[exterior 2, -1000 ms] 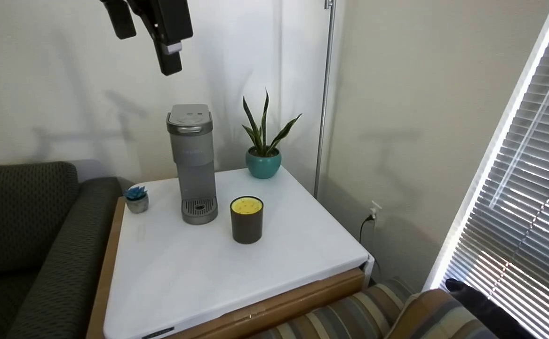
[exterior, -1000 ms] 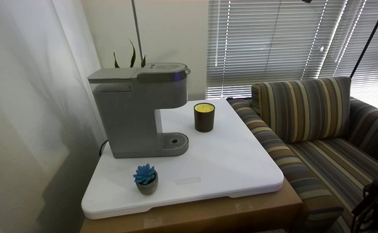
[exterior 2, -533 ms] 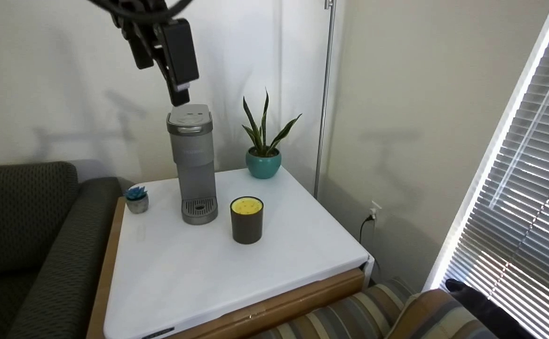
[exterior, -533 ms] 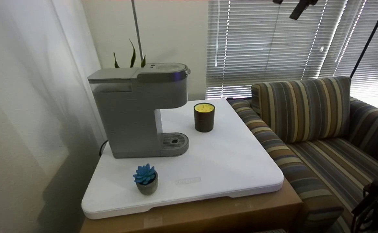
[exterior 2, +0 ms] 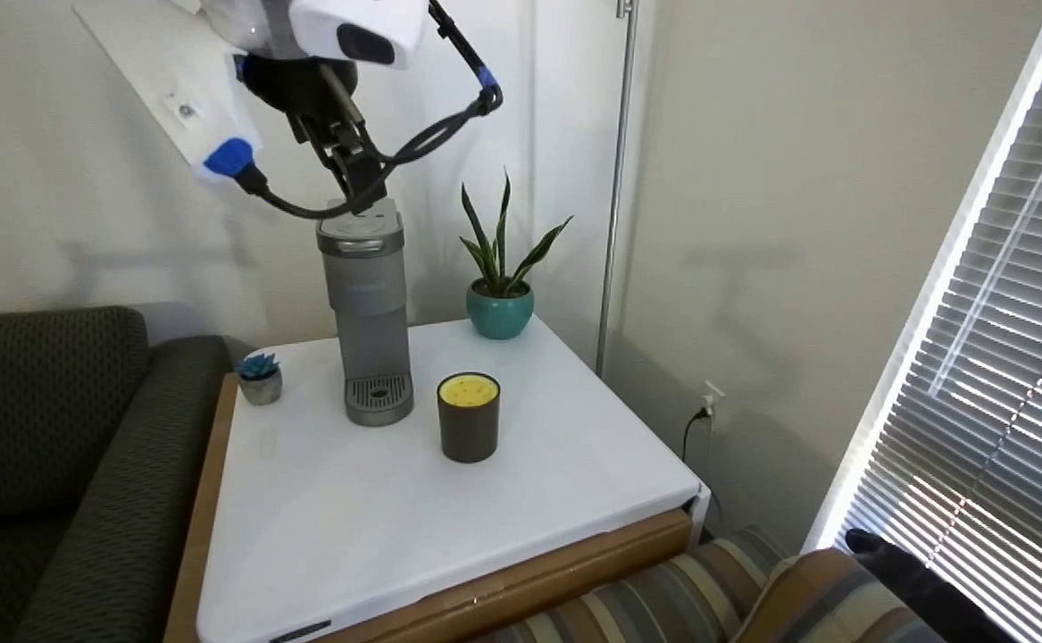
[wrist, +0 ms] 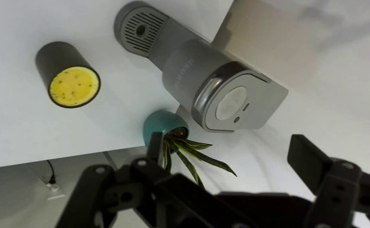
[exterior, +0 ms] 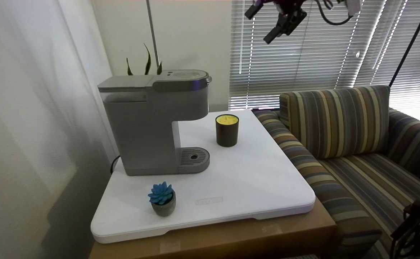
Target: Open the coffee maker then close it
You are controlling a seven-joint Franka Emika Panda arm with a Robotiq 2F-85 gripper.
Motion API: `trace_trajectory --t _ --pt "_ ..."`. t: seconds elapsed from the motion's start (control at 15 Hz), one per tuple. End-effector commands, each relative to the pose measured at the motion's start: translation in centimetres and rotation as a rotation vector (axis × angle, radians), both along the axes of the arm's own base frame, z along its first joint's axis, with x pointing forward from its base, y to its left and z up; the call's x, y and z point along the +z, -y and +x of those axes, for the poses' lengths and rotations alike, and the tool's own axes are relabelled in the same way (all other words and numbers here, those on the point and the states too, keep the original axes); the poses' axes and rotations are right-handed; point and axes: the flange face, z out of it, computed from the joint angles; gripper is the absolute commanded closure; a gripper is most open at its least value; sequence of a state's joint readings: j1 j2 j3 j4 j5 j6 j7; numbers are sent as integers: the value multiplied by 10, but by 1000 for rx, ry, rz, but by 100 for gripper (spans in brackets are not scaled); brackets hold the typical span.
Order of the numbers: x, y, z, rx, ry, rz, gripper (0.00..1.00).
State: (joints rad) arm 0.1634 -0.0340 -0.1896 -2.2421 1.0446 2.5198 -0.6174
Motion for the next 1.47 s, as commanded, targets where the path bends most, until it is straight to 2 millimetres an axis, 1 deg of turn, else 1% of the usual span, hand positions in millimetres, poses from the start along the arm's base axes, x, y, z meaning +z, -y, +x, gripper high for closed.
trace_trajectory --t 0.0,0.2,0.33,0.53,0.67,0.73,0.8,1.0,1.07,1.33,1.4 --pt "-36 4 7 -52 49 102 0" --pt "-76 10 3 -91 47 186 0" --pt "-98 12 2 -119 40 232 0" --pt "-123 12 6 -136 34 273 0" --pt "-134 11 10 -133 30 295 0" --pt "-137 11 13 -130 25 300 9" --pt "-140 10 16 -124 21 306 26" --pt "-144 9 27 -109 17 307 48" --pt "-144 10 31 -105 18 304 54" --pt "-141 10 50 -94 22 281 83" --pt "-140 10 54 -88 27 280 89"
